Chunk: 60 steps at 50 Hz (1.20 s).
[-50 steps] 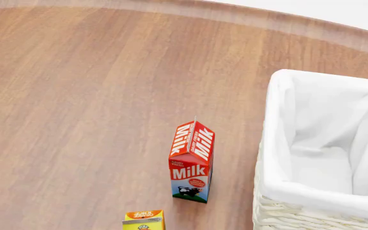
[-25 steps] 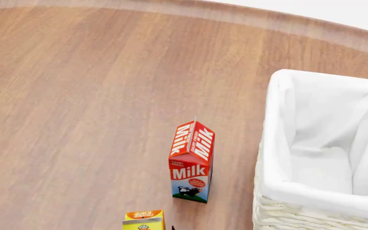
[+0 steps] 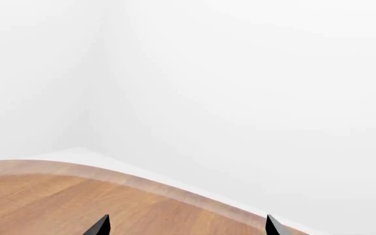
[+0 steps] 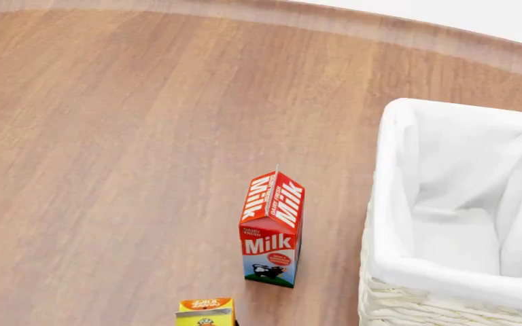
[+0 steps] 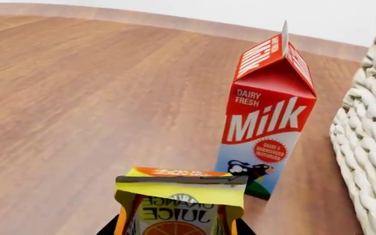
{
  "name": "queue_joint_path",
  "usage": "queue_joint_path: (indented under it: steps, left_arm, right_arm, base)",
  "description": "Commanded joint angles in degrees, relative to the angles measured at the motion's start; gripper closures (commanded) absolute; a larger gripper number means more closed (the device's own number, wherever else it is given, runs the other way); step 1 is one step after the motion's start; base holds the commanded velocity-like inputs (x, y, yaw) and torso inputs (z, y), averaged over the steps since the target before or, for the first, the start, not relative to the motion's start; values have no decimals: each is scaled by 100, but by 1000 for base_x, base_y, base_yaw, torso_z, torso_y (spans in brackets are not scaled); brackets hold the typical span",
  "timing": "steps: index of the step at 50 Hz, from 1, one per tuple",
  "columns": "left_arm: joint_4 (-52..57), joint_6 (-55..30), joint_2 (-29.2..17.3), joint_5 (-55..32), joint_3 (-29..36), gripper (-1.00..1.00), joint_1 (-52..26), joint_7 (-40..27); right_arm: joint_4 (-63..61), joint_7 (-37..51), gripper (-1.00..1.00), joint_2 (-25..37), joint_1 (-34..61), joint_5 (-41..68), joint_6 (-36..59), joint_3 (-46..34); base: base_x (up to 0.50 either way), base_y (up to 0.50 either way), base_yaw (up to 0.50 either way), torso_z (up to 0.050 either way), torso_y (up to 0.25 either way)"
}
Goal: Pick up the orange juice, and put it in the basket.
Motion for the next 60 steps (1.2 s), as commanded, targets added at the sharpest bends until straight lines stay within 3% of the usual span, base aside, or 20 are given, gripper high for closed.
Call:
queue_joint_path:
  steps: [1, 42, 60]
  left_arm:
    - [18, 11, -28, -12, 12, -100, 9, -29]
    - [13, 86, -99, -22, 87, -100, 25, -90]
    - [-11, 117, -130, -31, 112, -100, 26, -111]
  right_arm:
    - [-275, 22, 100, 72, -9, 107, 134, -66]
    - [-4053, 615, 100, 742, 449, 1455, 2504, 268]
    - [-5110, 1090, 100, 845, 981, 1828, 3369, 503]
  base:
    - [0, 0, 0, 0, 0]
    - [0, 0, 0, 0, 0]
    - [0, 0, 0, 0, 0]
